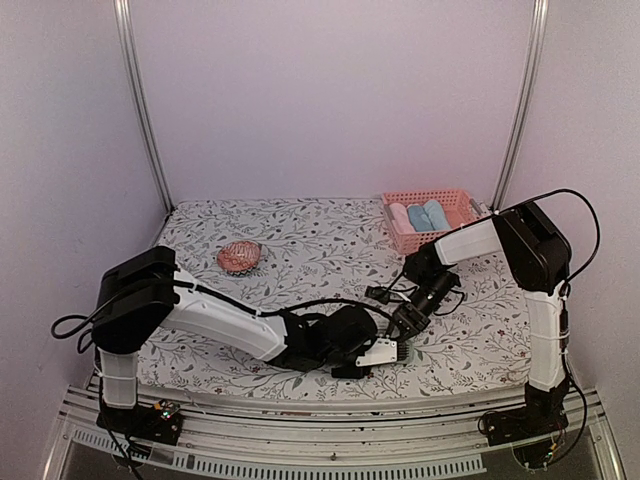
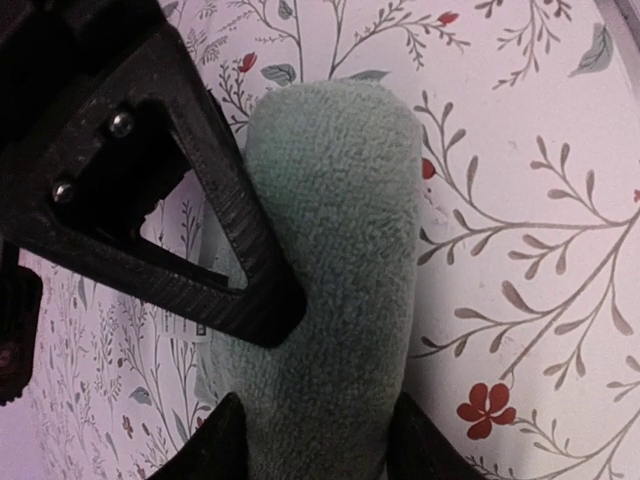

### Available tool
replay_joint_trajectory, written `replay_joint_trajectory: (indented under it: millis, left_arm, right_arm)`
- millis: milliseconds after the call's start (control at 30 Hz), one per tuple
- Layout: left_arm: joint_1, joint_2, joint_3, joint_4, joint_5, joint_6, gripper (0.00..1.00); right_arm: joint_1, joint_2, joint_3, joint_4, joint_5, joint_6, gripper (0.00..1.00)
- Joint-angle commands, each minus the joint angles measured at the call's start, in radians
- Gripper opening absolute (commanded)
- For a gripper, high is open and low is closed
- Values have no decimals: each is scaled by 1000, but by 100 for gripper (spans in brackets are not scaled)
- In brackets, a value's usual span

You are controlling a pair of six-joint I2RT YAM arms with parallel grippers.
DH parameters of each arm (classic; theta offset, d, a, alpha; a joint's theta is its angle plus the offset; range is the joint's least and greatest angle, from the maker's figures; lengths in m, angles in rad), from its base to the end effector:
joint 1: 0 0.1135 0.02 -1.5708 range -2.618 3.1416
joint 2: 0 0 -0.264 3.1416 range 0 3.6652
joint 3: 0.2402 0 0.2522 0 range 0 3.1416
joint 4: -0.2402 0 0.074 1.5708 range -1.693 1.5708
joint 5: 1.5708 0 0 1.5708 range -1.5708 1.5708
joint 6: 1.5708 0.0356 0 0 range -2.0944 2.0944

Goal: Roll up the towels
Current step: Roll the towel at the center of the board.

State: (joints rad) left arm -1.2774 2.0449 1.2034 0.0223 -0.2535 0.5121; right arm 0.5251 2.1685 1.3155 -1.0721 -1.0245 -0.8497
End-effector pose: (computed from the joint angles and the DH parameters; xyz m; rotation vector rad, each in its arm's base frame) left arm 0.1307 -0.4019 0.1265 1.7625 1.5656 -0.0685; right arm 0.2814 0.1982 0.0999 1.4341 -2.1556 -1.5040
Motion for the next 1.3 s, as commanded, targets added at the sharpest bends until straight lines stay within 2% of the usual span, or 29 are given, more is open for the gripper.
replay_joint_trajectory:
  millis: [0,100,167,267,367,500,633,767,900,1033,1133,1267]
  left_arm:
    - [-14,49,35,-101,-19,-2,44]
    - [-16,50,35,-126,-12,-30,35]
    - [-16,46,33,-153,5,-56,29]
    - [-16,41,31,-222,37,-109,24]
    - [-12,27,8,-290,62,-177,22]
    - [12,33,6,-472,129,-331,20]
    - [31,-10,-23,-485,252,-408,19]
    - [58,22,74,-525,396,-420,19]
    - [119,126,213,-584,606,-452,18]
    - [200,206,304,-640,795,-503,18]
    - [246,251,357,-665,884,-546,16]
    - [283,301,407,-682,972,-581,15]
  right_arm:
    - [3,41,-10,5,115,-5,12]
    - [3,8,-1,-34,97,-17,18]
    - [1,-33,17,-73,89,-41,29]
    - [-11,-132,41,-94,97,-34,35]
    - [-38,-241,81,-100,118,-11,36]
    - [-84,-408,112,-57,156,61,38]
    - [-84,-570,79,9,187,79,40]
    - [-77,-691,20,68,209,73,41]
    - [-16,-772,-62,66,258,19,39]
    - [113,-827,-149,82,363,7,36]
    - [217,-839,-220,126,493,42,35]
    - [295,-840,-291,195,627,59,35]
